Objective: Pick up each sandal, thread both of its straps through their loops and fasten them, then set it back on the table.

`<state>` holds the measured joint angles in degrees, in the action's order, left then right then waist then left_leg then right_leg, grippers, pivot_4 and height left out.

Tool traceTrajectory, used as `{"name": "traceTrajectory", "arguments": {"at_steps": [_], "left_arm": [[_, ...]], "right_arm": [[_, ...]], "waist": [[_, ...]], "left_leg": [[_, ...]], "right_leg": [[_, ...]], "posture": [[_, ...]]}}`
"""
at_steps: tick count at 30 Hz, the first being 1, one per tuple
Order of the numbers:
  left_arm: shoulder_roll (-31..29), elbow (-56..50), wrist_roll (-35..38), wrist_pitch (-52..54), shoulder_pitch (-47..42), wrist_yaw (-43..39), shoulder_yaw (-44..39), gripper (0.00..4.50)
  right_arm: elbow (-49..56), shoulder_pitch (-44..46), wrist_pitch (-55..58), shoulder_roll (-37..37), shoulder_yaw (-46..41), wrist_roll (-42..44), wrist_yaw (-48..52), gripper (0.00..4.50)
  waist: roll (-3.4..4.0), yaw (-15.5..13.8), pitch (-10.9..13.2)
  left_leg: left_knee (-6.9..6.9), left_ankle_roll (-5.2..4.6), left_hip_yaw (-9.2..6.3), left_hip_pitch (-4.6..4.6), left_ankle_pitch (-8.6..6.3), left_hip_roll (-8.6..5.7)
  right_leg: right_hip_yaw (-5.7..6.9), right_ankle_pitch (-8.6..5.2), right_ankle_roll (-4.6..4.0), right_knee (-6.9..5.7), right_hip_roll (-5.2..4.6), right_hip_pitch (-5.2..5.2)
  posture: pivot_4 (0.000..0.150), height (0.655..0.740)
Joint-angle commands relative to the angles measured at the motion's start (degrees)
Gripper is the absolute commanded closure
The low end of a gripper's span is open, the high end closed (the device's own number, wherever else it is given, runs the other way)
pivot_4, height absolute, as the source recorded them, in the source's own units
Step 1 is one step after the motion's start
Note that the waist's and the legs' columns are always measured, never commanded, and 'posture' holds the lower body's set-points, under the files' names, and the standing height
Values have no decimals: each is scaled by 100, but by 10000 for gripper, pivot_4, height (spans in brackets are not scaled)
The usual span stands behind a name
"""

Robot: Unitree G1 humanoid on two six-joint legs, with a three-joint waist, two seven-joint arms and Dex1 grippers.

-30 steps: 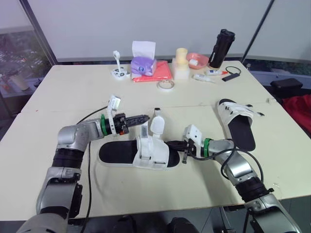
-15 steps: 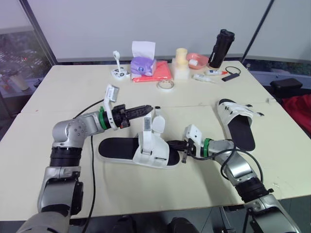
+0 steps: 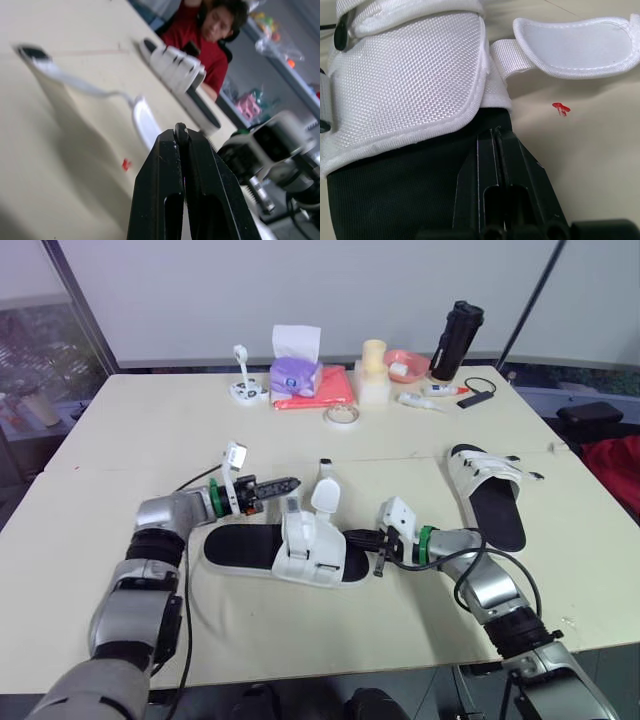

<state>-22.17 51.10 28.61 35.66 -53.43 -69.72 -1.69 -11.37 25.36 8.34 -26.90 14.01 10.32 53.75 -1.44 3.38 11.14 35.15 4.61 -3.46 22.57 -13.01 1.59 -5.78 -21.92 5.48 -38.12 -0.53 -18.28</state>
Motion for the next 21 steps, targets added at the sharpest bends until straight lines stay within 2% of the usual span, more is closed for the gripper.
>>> {"name": "traceTrajectory", "arguments": {"at_steps": [1, 6, 14, 21], "left_arm": [[28, 227, -131, -209, -394, -213, -129, 44564], [-176, -132, 127, 350, -548, -877, -278, 44564], [-210, -767, 430, 862, -621, -880, -662, 44564], [-101, -1308, 442, 1051, -392, -905, -522, 44564]], "right_arm": [[-408, -332, 356, -38, 205, -419, -211, 45000], [-296, -448, 392, -79, 180, -395, -266, 45000], [-264, -491, 431, -34, 211, -388, -332, 45000], [-210, -504, 444, -64, 251, -405, -303, 45000]], "waist": [[-1, 0, 0], [0, 11, 0], [0, 0, 0], [0, 5, 0]], "left_leg": [[0, 0, 0, 1, 0, 0], [-1, 0, 1, 4, 0, -2], [2, 0, -3, 13, 0, 4], [1, 0, -3, 14, 1, 5]], "right_leg": [[1, 0, 0, 0, 1, 0], [3, 0, 1, -1, 1, -2], [10, 0, 1, -2, -1, -5], [11, 0, 1, -3, -1, -6]], "posture": [[1500, 7400], [1500, 7400], [1500, 7400], [1500, 7400]]}}
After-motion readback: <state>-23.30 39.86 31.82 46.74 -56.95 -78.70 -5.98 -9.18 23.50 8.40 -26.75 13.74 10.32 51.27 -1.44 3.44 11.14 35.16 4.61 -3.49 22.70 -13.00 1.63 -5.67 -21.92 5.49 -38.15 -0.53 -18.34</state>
